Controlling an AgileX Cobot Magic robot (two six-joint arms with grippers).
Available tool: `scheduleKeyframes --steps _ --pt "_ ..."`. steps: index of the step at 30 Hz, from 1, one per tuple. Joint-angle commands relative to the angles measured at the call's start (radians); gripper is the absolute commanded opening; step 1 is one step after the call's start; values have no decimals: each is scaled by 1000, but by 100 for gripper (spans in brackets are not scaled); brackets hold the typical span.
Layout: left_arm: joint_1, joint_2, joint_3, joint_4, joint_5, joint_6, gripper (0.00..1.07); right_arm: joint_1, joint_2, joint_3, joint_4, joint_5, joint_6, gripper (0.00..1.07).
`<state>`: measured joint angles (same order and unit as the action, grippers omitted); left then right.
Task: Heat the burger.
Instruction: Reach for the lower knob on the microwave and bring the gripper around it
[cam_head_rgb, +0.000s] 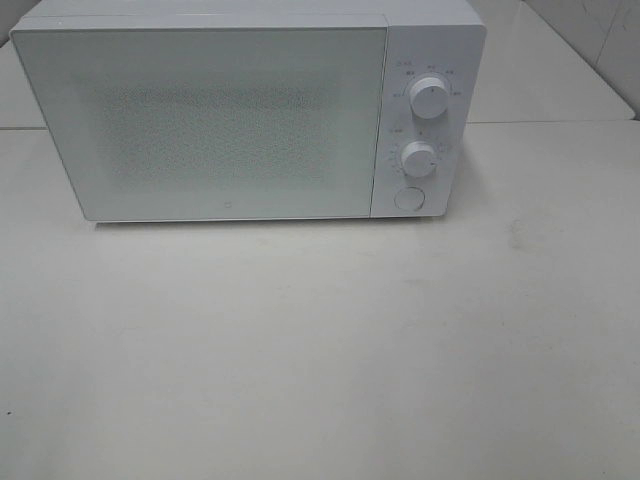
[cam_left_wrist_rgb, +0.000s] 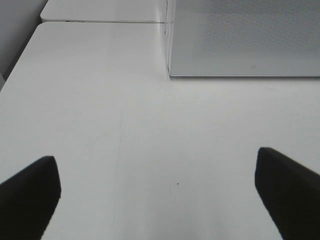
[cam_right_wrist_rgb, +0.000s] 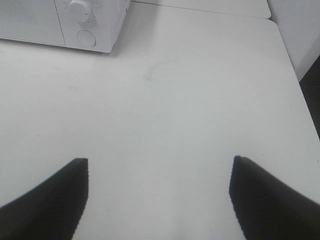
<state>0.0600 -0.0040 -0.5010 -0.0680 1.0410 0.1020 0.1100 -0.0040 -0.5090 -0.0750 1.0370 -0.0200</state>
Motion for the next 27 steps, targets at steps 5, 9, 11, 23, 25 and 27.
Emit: scheduleKeyframes --steps 5,9,11,23,25,27 --pt "2 -23 3 -14 -3 -4 98 1 -26 3 -6 -5 7 76" --pt "2 -23 3 -14 -3 -4 98 1 -26 3 -6 -5 7 76" --pt "2 -23 3 -14 -3 -4 98 1 -26 3 -6 -5 7 76" --pt "2 -23 3 -14 -3 -4 98 1 -26 3 -6 -5 7 76" --pt "2 -23 3 -14 -3 -4 98 1 -26 3 -6 -5 7 76" --pt "2 -23 3 -14 -3 -4 98 1 -26 3 -6 -5 7 76"
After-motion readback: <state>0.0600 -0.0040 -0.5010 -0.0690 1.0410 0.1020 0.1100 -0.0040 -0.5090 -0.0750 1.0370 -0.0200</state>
